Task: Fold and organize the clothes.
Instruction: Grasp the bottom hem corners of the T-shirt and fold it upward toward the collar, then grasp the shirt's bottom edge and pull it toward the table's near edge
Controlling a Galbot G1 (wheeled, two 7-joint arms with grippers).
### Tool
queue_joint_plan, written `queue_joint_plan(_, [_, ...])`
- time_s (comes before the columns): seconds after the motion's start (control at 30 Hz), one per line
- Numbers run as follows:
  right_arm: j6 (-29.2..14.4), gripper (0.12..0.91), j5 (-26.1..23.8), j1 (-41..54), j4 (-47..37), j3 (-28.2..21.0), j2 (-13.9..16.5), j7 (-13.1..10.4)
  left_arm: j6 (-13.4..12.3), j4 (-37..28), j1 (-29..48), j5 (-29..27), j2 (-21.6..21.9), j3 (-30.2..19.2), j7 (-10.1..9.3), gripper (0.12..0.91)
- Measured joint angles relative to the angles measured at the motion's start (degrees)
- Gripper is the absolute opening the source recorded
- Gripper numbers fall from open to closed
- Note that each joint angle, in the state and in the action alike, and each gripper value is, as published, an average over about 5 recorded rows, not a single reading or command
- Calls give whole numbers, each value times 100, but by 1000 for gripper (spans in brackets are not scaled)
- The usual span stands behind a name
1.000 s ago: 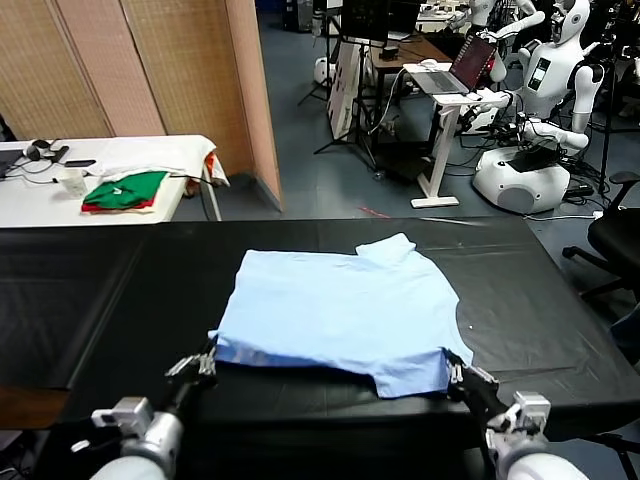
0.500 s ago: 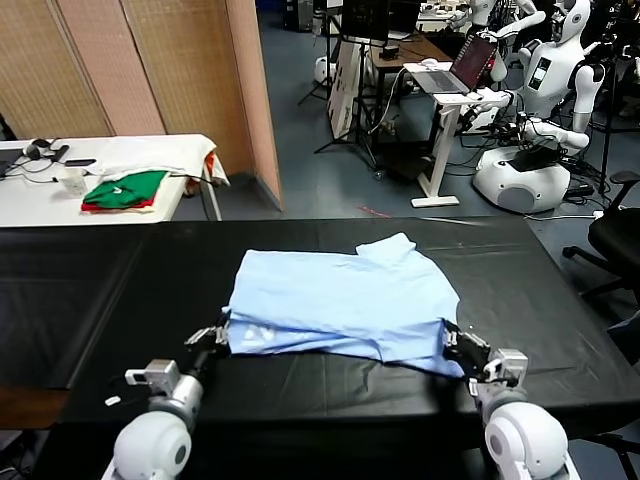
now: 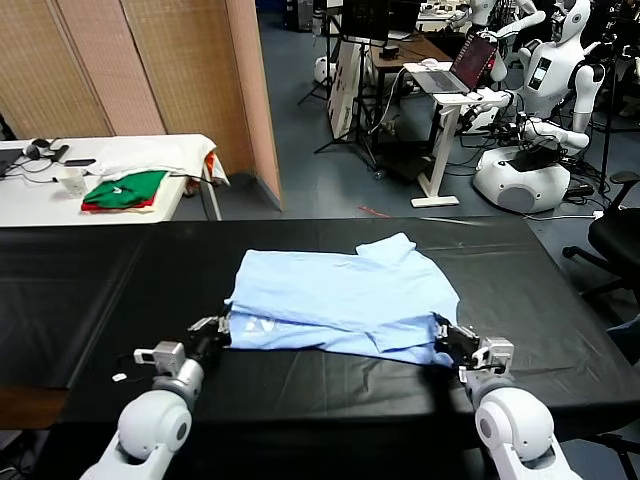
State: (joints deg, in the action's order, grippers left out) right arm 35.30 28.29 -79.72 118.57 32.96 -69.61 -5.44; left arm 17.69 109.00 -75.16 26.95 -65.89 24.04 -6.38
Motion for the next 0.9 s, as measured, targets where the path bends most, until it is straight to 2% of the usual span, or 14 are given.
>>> queue_joint_plan(0.17, [1,843,-47,-529,345,270,24,102,142,157,-211,-132,-25,122,23,647])
queue_joint_plan(0.27, [-51,897,-42,-802,440,406,13,163,253,272,-394,-110,-18,196,67,816])
queue_joint_plan(0.37, [-110,905,-37,-999,483,497,-7,198,349,396,-598,57,-37,269,92,893])
queue_joint_plan(0.5, [-159,873,-20,-1109,462,565,-44,200,384,469,-811,169,-76,328,94,906])
queue_joint_plan(0.67, [-179,672,18,-1165,419,608,-79,197,372,464,-915,166,-75,345,108,891])
queue_joint_plan(0.7, [-182,644,20,-1165,400,610,-88,197,366,459,-923,163,-73,344,110,869])
queue_joint_plan(0.83, [-198,563,23,-1136,312,592,-139,198,339,418,-924,135,-65,333,122,689])
queue_joint_plan(0.9, [-216,494,23,-1125,284,579,-165,202,317,389,-917,100,-55,327,143,624])
